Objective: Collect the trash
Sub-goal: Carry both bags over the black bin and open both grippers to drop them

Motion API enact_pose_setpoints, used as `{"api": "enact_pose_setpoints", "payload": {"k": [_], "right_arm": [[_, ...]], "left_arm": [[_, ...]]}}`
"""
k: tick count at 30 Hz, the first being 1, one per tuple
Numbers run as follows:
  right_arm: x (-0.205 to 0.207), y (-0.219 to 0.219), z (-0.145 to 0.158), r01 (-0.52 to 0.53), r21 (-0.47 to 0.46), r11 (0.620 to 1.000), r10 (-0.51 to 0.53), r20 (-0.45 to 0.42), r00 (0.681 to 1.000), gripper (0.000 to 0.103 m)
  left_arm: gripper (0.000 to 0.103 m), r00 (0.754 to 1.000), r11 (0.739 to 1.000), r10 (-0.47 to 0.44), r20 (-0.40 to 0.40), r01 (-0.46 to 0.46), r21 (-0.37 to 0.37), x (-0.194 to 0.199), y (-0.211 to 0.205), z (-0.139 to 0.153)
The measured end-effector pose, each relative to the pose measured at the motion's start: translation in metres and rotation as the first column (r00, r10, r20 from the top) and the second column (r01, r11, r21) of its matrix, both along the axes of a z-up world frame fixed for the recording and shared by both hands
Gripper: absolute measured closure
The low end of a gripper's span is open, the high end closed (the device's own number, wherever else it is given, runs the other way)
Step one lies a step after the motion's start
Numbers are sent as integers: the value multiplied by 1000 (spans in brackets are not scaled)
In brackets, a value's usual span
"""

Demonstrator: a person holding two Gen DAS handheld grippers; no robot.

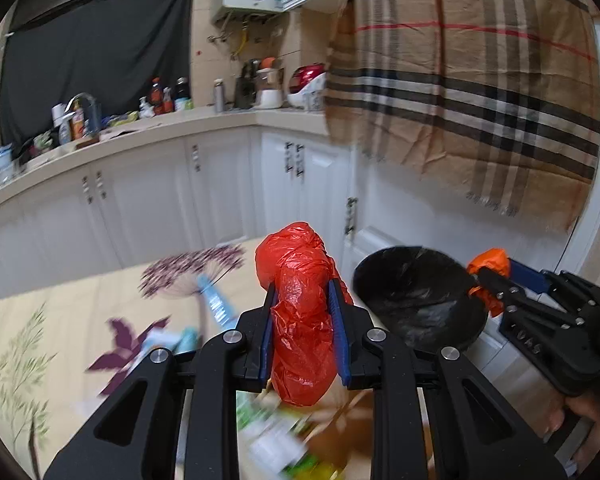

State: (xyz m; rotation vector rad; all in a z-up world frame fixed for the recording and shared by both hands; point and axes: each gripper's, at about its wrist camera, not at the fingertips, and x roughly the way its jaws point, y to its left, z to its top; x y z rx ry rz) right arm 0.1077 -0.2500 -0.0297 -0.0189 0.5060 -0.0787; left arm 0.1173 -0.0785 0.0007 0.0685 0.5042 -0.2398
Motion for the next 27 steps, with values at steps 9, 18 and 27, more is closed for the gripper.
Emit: {"api": "enact_pose_setpoints", "payload": {"k": [9, 18, 27], "right_arm": [[54, -48, -17, 105, 32, 994, -104, -23, 994, 70], [94, -80, -43, 174, 60, 983, -170, -65, 983, 70], [127, -100, -77, 220, 72, 973, -210, -124, 970, 57]], "left_arm": [[78, 998, 998, -50, -29, 51, 31, 64, -65, -15], [78, 988, 992, -86, -124, 97, 83, 126, -123, -45], [65, 959, 979, -110, -260, 150, 139, 163, -157, -79]]}}
